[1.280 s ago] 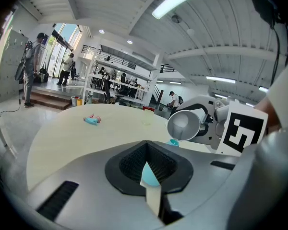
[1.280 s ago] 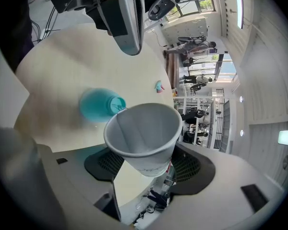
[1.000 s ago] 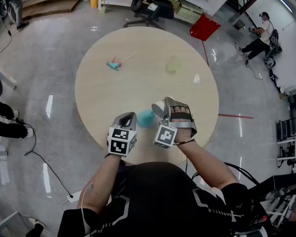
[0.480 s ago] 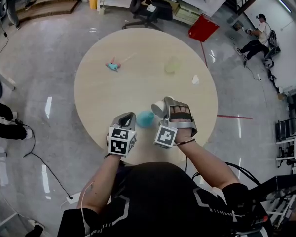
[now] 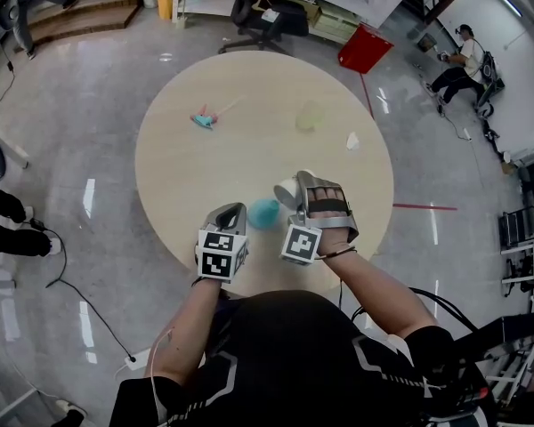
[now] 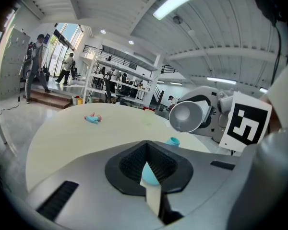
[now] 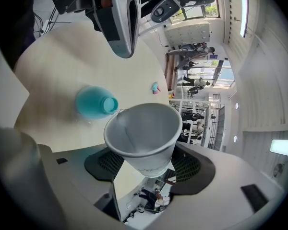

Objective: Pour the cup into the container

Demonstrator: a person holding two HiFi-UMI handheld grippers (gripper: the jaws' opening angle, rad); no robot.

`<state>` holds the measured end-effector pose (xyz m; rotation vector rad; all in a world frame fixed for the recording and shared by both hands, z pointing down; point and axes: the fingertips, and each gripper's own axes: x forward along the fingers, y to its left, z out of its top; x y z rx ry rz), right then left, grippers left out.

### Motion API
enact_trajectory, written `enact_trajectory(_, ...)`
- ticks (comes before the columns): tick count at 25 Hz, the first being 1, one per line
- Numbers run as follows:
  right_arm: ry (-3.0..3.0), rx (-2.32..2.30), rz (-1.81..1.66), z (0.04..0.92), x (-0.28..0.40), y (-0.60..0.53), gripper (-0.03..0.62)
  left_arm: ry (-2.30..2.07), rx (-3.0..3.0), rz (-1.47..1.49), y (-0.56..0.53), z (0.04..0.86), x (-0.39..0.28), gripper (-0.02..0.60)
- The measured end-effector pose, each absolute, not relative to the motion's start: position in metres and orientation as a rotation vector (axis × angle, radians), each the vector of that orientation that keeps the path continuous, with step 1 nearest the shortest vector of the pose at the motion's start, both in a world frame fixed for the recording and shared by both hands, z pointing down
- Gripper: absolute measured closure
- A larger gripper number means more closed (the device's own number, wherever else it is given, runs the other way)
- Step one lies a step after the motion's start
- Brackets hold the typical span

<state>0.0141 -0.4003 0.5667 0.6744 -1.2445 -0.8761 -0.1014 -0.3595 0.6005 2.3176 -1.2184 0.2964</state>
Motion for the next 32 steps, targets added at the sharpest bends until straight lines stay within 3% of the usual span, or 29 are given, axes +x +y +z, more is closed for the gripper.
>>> enact_trajectory(15, -1.335, 0.722, -0.766, 0.58, 0.013, -0.393, 0.284, -1.226, 2.306, 0.33, -0.353, 0.602, -0.103, 0.592)
enact_trajectory(32, -1.845, 1.06, -0.149, 0.588, 0.049, -0.387, 0.284, -1.263, 2.307, 0.354, -0.355, 0.576, -0.1, 0.592)
